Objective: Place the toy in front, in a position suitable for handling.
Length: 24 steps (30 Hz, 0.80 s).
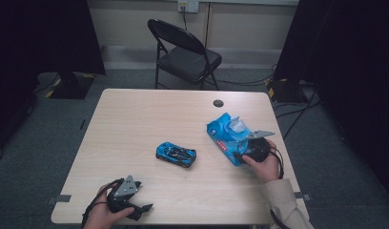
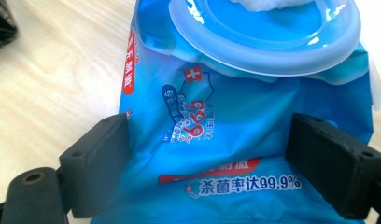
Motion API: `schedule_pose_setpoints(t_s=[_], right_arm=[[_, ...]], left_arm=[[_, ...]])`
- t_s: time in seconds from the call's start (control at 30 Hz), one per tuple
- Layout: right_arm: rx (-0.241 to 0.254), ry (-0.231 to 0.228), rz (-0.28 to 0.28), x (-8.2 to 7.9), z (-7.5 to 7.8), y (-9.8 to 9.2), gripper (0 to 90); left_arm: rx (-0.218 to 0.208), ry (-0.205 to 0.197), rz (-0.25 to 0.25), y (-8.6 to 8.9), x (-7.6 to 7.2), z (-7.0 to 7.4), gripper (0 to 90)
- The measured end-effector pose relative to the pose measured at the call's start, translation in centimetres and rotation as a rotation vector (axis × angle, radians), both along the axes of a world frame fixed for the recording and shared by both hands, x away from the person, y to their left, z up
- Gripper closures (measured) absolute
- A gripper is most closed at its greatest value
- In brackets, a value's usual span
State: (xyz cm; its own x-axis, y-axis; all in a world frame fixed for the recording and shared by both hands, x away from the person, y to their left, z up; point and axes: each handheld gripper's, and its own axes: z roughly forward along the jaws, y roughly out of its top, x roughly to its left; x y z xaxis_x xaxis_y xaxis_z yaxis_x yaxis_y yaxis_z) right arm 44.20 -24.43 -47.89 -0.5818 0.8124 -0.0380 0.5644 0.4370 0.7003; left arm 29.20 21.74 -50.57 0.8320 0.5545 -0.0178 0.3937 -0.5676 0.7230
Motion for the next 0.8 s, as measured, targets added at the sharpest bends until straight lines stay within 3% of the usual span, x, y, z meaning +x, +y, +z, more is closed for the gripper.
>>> schedule_pose_setpoints(t_s=[0.37,0.63,0.8], right_arm=[[-0.001,-0.005,-0.024,2.6,-0.1,0.3,12.8],[-0.002,-0.013,-0.033,3.2,-0.2,0.5,12.8],[0.026,-0.04,-0.036,3.1,-0.4,0.3,12.3]], left_arm=[[-0.002,0.002,0.0,0.0,0.0,0.0,9.3],[-0.001,0.003,-0.003,0.0,0.0,0.0,9.0],[0.0,0.001,-0.006,0.0,0.1,0.0,8.5]])
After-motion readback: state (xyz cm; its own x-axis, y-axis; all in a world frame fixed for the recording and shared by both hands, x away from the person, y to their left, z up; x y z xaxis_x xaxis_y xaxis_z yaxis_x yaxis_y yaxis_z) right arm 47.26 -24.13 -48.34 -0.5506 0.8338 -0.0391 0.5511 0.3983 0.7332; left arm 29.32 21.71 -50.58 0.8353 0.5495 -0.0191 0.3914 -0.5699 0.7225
